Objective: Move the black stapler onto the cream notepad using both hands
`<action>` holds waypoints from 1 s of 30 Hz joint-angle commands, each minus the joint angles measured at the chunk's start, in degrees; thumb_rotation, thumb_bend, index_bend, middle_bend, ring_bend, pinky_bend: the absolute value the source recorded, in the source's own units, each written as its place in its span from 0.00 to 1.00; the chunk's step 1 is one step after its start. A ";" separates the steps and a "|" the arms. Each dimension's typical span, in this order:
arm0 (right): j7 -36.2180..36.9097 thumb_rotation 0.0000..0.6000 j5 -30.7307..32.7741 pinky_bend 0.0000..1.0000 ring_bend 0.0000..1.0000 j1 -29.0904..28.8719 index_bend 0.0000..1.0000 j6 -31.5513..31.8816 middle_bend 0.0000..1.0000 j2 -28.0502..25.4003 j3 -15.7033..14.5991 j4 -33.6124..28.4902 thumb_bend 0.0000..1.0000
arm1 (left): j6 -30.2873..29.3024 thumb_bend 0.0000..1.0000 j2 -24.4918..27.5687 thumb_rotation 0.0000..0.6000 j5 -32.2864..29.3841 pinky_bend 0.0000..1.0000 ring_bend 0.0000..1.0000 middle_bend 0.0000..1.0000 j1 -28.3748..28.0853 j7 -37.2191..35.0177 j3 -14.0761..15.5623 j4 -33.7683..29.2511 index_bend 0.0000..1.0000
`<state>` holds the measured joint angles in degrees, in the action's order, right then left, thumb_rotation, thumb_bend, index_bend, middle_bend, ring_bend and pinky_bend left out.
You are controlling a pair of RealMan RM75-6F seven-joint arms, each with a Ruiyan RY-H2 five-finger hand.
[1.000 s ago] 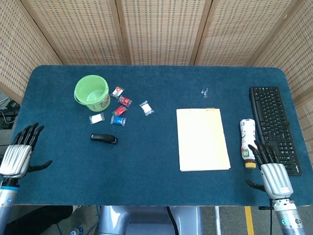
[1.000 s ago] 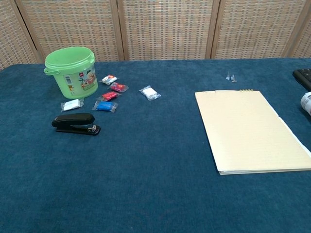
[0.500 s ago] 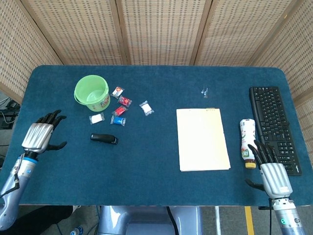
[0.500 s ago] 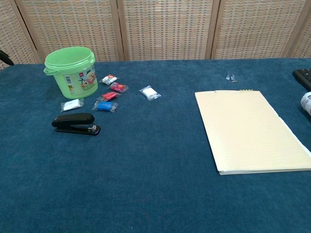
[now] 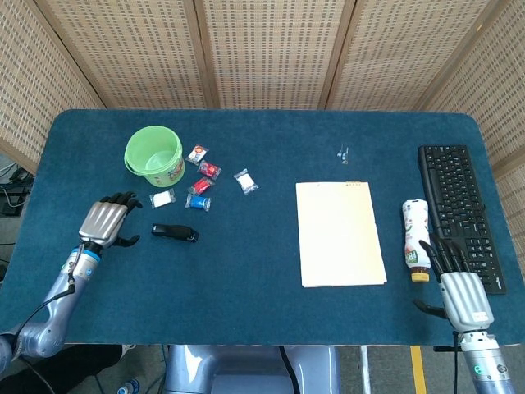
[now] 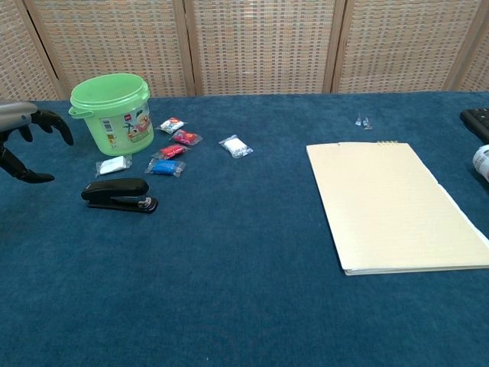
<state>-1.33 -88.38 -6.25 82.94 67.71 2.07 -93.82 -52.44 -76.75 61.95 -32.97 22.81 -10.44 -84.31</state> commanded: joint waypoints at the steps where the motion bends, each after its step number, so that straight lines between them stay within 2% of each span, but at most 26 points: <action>1: 0.13 1.00 -0.16 0.06 0.00 -0.02 0.07 0.02 0.00 -0.08 -0.05 -0.07 0.06 | 0.16 0.27 -1.35 1.00 -1.32 0.26 0.19 0.19 -1.12 2.10 0.66 0.61 0.30; 7: 0.66 1.00 0.22 0.06 0.00 -0.12 0.07 -0.38 0.00 -0.17 0.00 -0.06 0.06 | 0.62 0.31 -3.67 1.00 -3.90 0.27 0.20 0.20 -2.86 4.73 1.06 2.01 0.32; 30: 4.53 1.00 1.66 0.06 0.00 -0.60 0.07 -1.80 0.00 -0.96 0.46 0.78 0.06 | 0.19 0.32 -12.52 1.00 -13.35 0.29 0.21 0.22 -10.20 15.97 2.00 5.42 0.35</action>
<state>3.12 -86.78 -6.83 81.17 66.78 2.50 -93.07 -52.23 -88.81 49.10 -42.75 38.29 -8.48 -79.29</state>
